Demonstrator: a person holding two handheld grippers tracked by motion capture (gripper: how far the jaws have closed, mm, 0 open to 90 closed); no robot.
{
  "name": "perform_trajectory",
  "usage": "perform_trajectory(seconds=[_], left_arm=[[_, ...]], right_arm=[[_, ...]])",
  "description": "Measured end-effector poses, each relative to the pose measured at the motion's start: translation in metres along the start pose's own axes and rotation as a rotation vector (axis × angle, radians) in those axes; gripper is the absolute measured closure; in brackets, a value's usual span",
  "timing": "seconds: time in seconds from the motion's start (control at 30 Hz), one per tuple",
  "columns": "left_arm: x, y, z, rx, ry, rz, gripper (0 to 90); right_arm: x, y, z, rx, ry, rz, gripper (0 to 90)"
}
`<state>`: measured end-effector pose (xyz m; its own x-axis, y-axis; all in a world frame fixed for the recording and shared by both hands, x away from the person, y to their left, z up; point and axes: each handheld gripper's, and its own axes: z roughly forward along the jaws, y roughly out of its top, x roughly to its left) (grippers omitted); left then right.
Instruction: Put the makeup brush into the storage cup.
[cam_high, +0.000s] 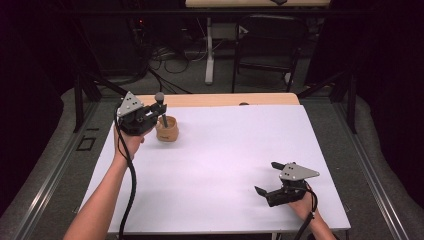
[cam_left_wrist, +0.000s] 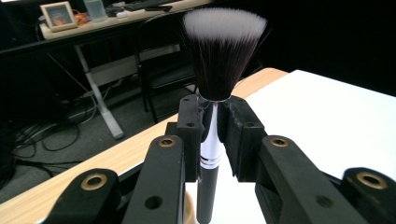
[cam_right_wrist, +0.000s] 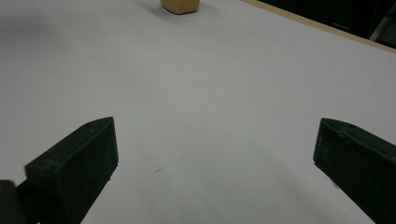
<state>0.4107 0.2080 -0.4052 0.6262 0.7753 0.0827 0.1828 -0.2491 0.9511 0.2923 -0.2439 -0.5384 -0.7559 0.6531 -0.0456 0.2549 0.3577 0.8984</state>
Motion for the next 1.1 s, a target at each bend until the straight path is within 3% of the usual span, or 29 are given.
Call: perform_trajectory(seconds=[0.5,1.1], left_arm=[[0.011,0.007,0.015,0.000,0.050,-0.007,77.4],[0.027,-0.010,0.035,0.012,0.104,-0.057,77.4]], right_arm=[[0.000,0.000,-0.001,-0.004,-0.009,-0.004,0.0],[0.001,0.001,0.001,0.003,-0.006,-0.008,0.0]])
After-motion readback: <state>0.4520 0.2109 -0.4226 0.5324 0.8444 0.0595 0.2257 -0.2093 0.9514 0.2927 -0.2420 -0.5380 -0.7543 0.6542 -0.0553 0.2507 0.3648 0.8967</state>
